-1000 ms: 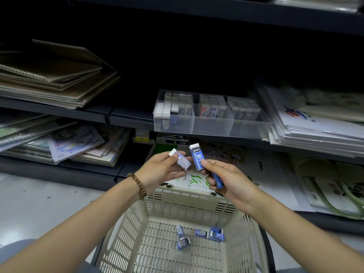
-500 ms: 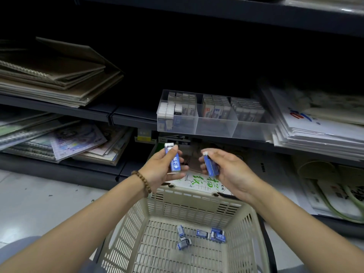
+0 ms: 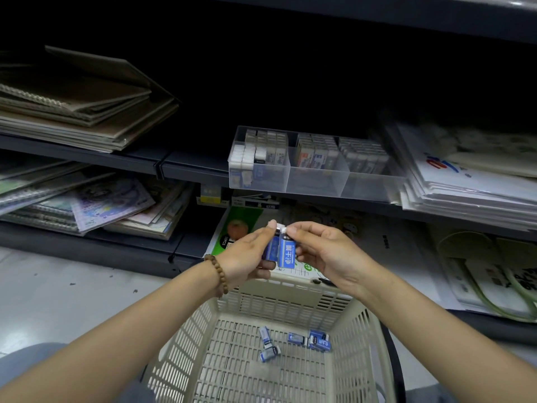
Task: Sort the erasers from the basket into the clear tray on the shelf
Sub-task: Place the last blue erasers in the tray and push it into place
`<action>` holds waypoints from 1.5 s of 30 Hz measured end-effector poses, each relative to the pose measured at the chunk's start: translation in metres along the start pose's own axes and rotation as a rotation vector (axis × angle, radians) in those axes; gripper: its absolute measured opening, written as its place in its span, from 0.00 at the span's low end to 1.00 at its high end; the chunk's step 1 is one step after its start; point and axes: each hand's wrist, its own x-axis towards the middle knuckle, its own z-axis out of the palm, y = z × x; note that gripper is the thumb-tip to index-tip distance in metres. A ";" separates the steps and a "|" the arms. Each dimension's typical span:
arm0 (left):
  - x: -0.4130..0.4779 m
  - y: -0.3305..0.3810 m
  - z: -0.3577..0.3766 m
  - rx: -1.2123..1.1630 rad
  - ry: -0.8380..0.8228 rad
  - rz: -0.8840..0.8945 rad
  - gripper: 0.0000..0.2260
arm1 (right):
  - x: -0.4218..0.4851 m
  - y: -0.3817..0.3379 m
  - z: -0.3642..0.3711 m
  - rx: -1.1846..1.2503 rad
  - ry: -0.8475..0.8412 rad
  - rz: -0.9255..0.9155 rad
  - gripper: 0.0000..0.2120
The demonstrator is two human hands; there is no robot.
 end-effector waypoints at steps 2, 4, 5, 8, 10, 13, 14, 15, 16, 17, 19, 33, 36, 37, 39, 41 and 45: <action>0.000 0.002 0.002 -0.090 -0.047 -0.043 0.19 | 0.000 0.000 0.000 -0.002 0.020 -0.013 0.02; -0.001 0.003 0.002 -0.069 -0.110 -0.041 0.18 | 0.001 0.000 0.000 0.008 0.040 -0.028 0.03; -0.002 0.003 0.001 -0.033 -0.139 -0.017 0.16 | 0.001 0.000 -0.001 0.018 0.042 -0.033 0.03; -0.005 0.002 -0.003 0.039 -0.216 0.043 0.09 | 0.002 0.001 -0.001 0.052 0.027 -0.035 0.03; -0.006 0.002 -0.004 0.034 -0.239 0.034 0.07 | 0.002 0.002 -0.001 0.074 0.019 -0.036 0.04; -0.008 0.001 -0.001 0.003 -0.233 0.003 0.06 | 0.005 0.002 -0.004 0.132 0.025 -0.022 0.06; -0.007 0.000 -0.001 -0.005 -0.205 0.003 0.06 | 0.006 0.002 -0.004 0.148 0.019 -0.004 0.07; -0.006 -0.002 -0.001 -0.008 -0.168 0.005 0.06 | 0.006 0.002 -0.005 0.152 0.006 0.017 0.08; -0.006 -0.003 -0.003 0.000 -0.135 0.013 0.06 | 0.007 0.002 -0.005 0.148 -0.012 0.039 0.09; -0.005 -0.002 -0.005 0.019 -0.116 0.033 0.07 | 0.006 0.001 -0.005 0.142 -0.031 0.055 0.10; -0.004 0.000 -0.011 0.081 -0.100 0.109 0.10 | 0.007 -0.003 -0.006 0.139 -0.063 0.067 0.11; 0.017 0.055 -0.051 0.203 0.262 0.586 0.20 | 0.049 -0.084 0.026 -0.324 -0.162 -0.195 0.15; 0.026 0.066 -0.057 0.165 0.267 0.628 0.15 | 0.065 -0.098 0.025 -0.359 -0.164 -0.224 0.11; 0.028 0.069 -0.061 0.164 0.287 0.636 0.16 | 0.071 -0.103 0.024 -0.364 -0.160 -0.222 0.09; 0.031 0.072 -0.070 0.244 0.370 0.663 0.20 | 0.084 -0.115 0.020 -0.385 -0.135 -0.209 0.06; 0.033 0.070 -0.080 0.325 0.412 0.664 0.24 | 0.097 -0.125 0.017 -0.384 -0.101 -0.175 0.05; 0.042 0.056 -0.087 0.367 0.359 0.503 0.24 | 0.120 -0.126 0.015 -0.439 -0.060 -0.084 0.08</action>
